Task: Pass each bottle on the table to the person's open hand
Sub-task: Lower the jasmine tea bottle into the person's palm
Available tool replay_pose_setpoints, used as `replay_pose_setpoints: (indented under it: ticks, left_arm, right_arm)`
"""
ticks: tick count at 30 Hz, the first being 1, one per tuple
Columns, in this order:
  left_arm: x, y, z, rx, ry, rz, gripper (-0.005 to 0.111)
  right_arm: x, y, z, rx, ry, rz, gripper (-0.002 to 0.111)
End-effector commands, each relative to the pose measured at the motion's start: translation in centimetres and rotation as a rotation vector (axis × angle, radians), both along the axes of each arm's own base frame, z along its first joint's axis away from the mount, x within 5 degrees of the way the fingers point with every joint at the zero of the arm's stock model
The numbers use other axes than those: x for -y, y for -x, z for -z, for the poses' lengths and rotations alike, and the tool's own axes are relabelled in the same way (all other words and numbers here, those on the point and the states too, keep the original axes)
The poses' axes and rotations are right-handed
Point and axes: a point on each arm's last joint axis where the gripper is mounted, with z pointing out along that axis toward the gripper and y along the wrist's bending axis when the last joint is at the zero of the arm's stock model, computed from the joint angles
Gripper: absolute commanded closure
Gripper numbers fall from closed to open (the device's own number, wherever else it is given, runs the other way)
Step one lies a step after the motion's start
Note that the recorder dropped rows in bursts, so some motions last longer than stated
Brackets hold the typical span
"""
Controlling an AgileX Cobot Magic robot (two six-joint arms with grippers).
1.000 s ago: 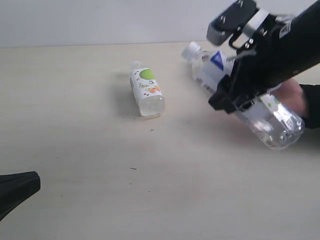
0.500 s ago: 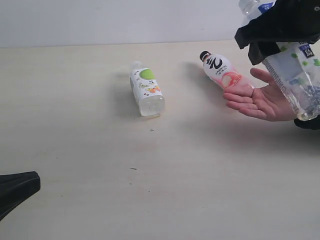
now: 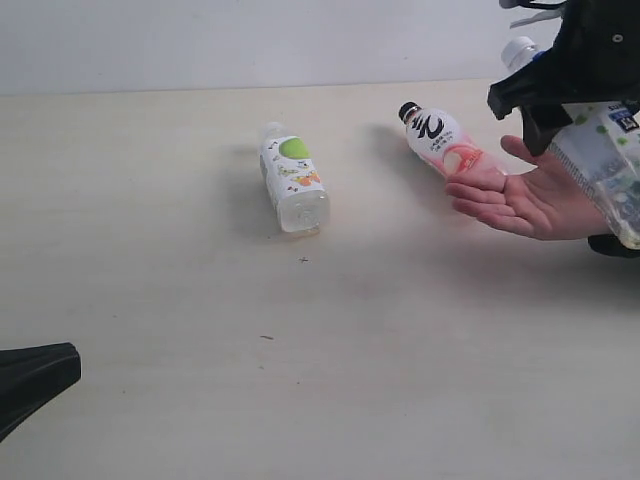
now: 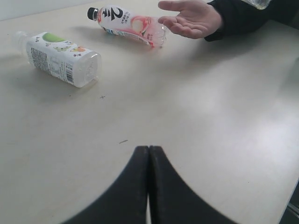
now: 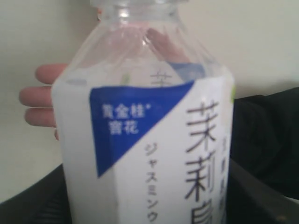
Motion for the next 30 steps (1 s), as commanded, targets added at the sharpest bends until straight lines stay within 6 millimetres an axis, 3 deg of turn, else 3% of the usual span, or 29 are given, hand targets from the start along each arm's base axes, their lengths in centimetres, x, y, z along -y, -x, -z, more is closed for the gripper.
replay_pose_setpoints:
  ticks: [1, 30]
  left_arm:
    - [0.0, 0.0, 0.0, 0.012, -0.002, 0.005, 0.107]
    - [0.0, 0.0, 0.0, 0.012, -0.002, 0.005, 0.107]
  right_arm:
    - [0.9, -0.8, 0.4, -0.018, -0.003, -0.007, 0.108]
    - [0.0, -2.1, 4.6, -0.142, 0.019, -0.011, 0.108]
